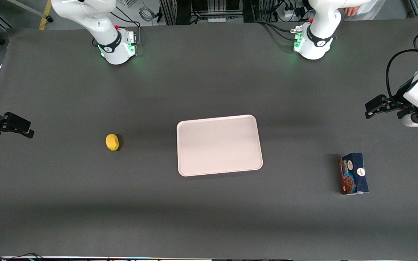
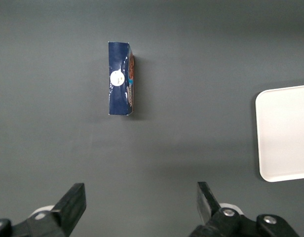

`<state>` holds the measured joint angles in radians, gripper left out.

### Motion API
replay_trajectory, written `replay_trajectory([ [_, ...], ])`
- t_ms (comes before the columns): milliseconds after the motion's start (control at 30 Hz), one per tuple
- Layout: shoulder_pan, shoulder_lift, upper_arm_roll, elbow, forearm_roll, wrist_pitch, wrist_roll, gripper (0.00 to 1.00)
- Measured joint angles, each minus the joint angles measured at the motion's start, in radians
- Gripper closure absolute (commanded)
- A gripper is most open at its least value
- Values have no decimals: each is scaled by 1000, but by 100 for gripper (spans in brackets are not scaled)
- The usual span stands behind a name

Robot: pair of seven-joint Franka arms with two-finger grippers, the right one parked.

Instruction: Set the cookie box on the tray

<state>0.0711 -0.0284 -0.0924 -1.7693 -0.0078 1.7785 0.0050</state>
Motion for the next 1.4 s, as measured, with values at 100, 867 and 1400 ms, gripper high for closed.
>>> replay_trajectory([
  [100,0,1,0,0,0,0,0,0],
  [867,0,97,5,-2,26,107,1,0],
  [1400,1,252,8,-3,57,259,77,0],
])
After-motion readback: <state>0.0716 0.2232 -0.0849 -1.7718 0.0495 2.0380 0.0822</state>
